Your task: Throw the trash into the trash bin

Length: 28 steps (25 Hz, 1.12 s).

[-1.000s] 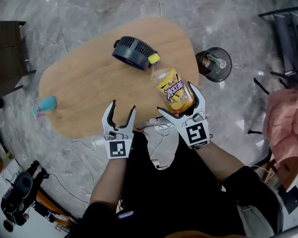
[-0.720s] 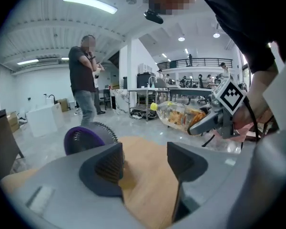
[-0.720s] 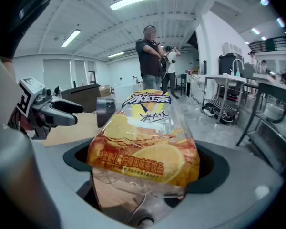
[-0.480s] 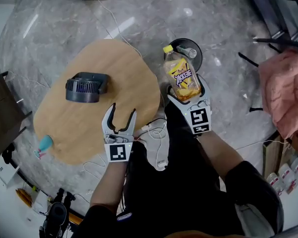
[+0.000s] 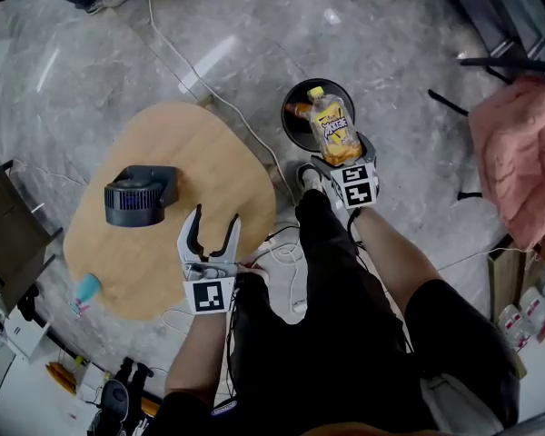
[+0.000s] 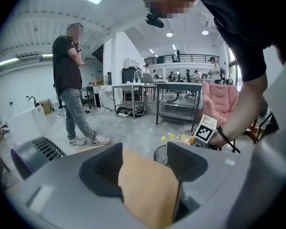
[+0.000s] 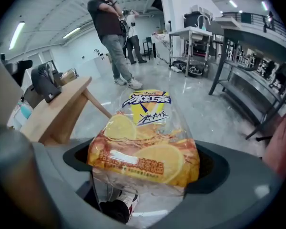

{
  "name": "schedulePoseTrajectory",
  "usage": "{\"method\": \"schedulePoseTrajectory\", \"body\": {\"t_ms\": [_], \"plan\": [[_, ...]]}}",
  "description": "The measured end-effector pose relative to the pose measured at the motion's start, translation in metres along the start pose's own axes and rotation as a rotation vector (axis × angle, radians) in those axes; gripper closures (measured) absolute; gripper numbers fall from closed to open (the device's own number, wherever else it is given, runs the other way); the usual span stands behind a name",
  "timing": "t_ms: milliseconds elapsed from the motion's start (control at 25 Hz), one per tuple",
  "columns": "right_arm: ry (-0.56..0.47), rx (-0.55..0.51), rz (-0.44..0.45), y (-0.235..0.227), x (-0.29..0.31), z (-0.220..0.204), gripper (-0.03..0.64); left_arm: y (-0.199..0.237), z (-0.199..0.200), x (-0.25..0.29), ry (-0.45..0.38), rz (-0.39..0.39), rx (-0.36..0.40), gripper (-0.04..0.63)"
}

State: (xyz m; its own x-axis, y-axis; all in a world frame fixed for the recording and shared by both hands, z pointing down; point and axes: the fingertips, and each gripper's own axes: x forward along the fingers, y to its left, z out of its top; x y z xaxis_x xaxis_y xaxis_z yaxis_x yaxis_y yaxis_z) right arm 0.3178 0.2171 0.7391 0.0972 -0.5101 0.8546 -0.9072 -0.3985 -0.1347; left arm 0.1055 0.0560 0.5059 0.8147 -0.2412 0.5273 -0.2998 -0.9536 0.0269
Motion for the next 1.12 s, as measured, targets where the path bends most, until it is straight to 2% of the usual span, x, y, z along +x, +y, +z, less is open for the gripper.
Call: {"method": "schedulePoseTrajectory", "body": {"t_ms": [200, 360, 520, 640, 760, 880, 1120], "plan": [[0.155, 0.055, 0.026, -0.011, 0.06, -0.027, 0.025, 0.005, -0.009, -0.003, 0.026, 0.023, -0.019, 0.187], [0.325, 0.08, 0.033, -0.021, 0.1, -0.055, 0.025, 0.002, -0.011, -0.011, 0.035, 0.029, -0.045, 0.187], [0.44, 0.012, 0.051, -0.026, 0.126, -0.057, 0.025, -0.01, -0.018, -0.015, 0.05, 0.007, -0.066, 0.187], [0.528, -0.065, 0.023, -0.032, 0.133, -0.055, 0.025, -0.023, -0.028, -0.015, 0.066, -0.019, -0.086, 0.187], [0.558, -0.103, 0.023, -0.03, 0.144, -0.052, 0.025, -0.026, -0.035, -0.019, 0.079, -0.02, -0.107, 0.187], [0.578, -0.109, 0.079, -0.021, 0.158, -0.056, 0.021, -0.021, -0.036, -0.022, 0.076, -0.013, -0.098, 0.187], [0.457, -0.186, 0.028, -0.02, 0.145, -0.031, 0.014, -0.011, -0.04, -0.034, 0.064, 0.013, -0.102, 0.187]]}}
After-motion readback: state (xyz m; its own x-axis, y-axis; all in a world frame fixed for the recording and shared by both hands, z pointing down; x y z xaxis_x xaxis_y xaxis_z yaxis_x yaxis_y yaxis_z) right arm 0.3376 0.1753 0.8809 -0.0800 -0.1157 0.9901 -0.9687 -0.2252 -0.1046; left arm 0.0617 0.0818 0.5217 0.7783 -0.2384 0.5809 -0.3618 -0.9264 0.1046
